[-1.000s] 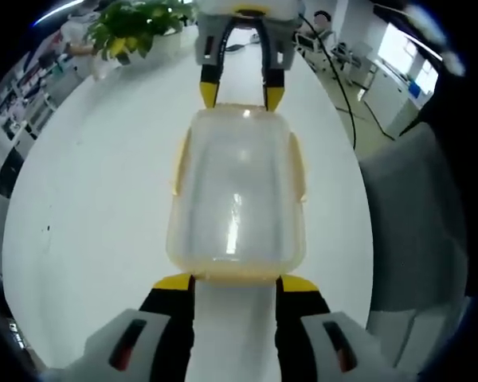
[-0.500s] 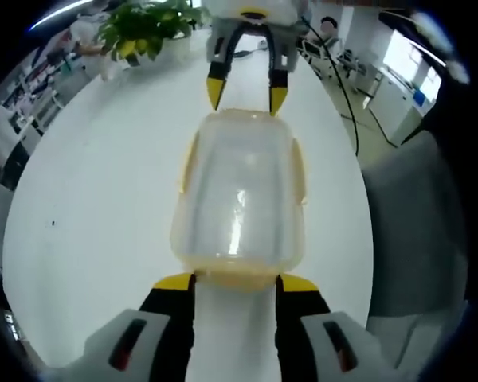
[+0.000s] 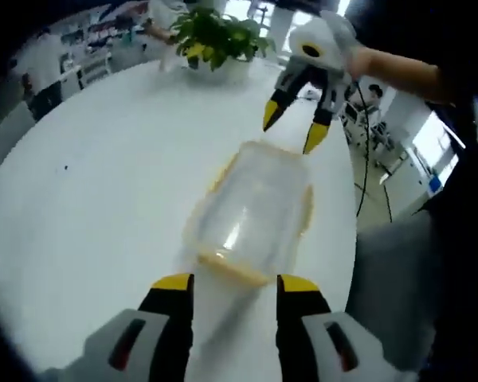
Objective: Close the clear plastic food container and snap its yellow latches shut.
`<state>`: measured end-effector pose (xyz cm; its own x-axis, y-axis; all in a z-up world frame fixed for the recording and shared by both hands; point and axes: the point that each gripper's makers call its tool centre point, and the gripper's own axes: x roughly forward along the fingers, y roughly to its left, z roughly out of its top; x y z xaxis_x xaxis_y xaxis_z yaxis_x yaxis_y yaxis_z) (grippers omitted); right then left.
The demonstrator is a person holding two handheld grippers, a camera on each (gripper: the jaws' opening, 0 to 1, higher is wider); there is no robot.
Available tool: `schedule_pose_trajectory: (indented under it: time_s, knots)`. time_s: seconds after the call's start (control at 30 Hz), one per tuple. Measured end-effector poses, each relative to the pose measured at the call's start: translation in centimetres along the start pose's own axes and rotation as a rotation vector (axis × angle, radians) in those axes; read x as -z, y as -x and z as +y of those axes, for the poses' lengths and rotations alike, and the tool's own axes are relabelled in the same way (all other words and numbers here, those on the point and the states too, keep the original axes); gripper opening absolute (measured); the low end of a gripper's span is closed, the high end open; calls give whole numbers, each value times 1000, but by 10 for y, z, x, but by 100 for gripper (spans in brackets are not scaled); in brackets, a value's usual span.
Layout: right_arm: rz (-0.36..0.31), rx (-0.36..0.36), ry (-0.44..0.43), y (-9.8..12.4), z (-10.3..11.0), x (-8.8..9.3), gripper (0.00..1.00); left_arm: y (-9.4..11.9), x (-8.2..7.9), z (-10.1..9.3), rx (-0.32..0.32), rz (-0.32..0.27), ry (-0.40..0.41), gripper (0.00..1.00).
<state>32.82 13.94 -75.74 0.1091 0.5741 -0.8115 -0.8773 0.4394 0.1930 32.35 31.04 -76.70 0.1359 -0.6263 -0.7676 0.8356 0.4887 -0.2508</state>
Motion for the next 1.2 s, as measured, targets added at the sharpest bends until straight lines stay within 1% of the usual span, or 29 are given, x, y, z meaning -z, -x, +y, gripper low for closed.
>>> schedule_pose_trajectory:
  time_s: [0.03,0.07,0.1,0.17,0.2,0.23,0.27,0.37,0.4,0.47,0.53,0.57,0.63,0.7,0.73,0.77,0.87,0.93,1.03,1.13,1.17,1.2]
  knots:
    - [-23,-4,-38,0,0,0,39,0,-1,1,-4,-28,41,35]
    - [-31,-6,-67,0,1,2,40,0,0,-1,-3,-46,79,35]
    - [-34,-5,-85,0,1,4,40,0,0,-1,-1,-60,104,35]
    - [-54,-2,-108,-2,1,7,41,-2,-3,-2,12,-117,168,35]
    - [-59,1,-123,-3,1,8,41,-3,-3,-4,17,-134,198,35]
    - [-68,6,-147,-4,1,10,41,-5,-2,-3,14,-143,237,35]
    - [-69,6,-160,-5,1,11,41,-6,-1,-3,12,-151,259,35]
    - [-70,1,-184,-9,5,16,40,-8,-1,0,-4,-175,301,34]
    - [-71,-1,-188,-10,6,17,40,-8,0,0,-9,-174,312,33]
    - [-70,-2,-197,-12,8,18,39,-9,0,0,-12,-177,323,31]
    - [-85,-4,-211,-13,9,16,38,-9,-1,1,-18,-186,335,28]
    - [-90,-2,-222,-14,9,15,38,-9,-2,-1,-11,-196,337,25]
    - [-98,-4,-241,-16,9,14,36,-9,-2,-1,-20,-197,341,23]
    - [-92,-18,-250,-20,12,15,32,-10,-2,0,-27,-193,342,21]
    - [-106,-45,-273,-21,18,13,31,-12,-1,0,-24,-189,359,21]
    - [-95,-27,-269,-21,14,15,31,-13,0,1,-26,-184,366,20]
    - [-99,-33,-277,-20,16,16,31,-16,3,1,-44,-166,368,18]
    - [-100,-36,-285,-20,16,16,30,-16,2,1,-48,-175,398,18]
    - [-101,-34,-280,-20,17,16,29,-16,1,0,-50,-173,389,18]
    - [-106,-36,-283,-21,16,16,28,-17,1,1,-53,-171,406,17]
    - [-100,-43,-259,-22,16,16,28,-17,1,0,-55,-171,403,17]
    - [-97,-49,-257,-22,16,16,27,-17,0,0,-55,-168,395,17]
